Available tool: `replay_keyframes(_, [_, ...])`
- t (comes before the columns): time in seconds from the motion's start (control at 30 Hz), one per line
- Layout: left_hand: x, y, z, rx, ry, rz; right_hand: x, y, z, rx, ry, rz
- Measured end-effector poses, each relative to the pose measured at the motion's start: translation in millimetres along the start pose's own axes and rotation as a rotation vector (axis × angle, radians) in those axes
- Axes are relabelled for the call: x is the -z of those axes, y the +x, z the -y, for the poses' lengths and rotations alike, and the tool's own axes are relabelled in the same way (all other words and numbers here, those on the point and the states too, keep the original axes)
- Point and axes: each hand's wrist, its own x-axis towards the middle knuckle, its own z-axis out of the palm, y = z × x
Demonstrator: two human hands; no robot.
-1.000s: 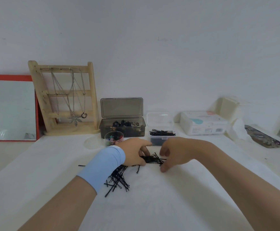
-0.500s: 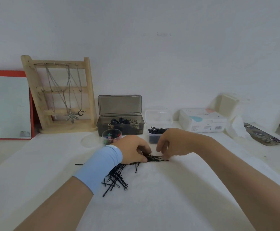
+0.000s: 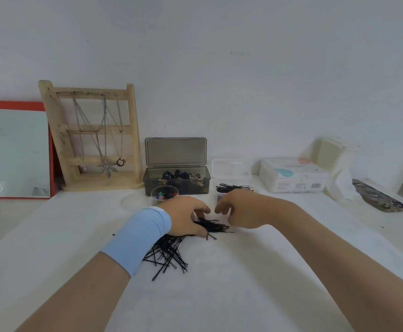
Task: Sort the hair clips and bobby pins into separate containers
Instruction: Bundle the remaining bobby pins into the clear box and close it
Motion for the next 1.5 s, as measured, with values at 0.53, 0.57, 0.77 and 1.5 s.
replay_keyframes(0.53, [6,-1,7,0.041,0.031,-0.049,-5,8,15,0.083,-0.057,0.009])
replay_keyframes(0.57, [5,-1,6,0.04,0.025,-0.061,-7,9,18,0.097,-0.08,0.008])
replay_keyframes(0.77, [7,-2,5,0.08,0.027,-0.07,-12,14,20,0.1,-0.084,-0.046])
replay_keyframes(1.5, [7,-2,9,0.095,-0.023,-0.105,-19,12,32,0.114,-0.239,-0.052])
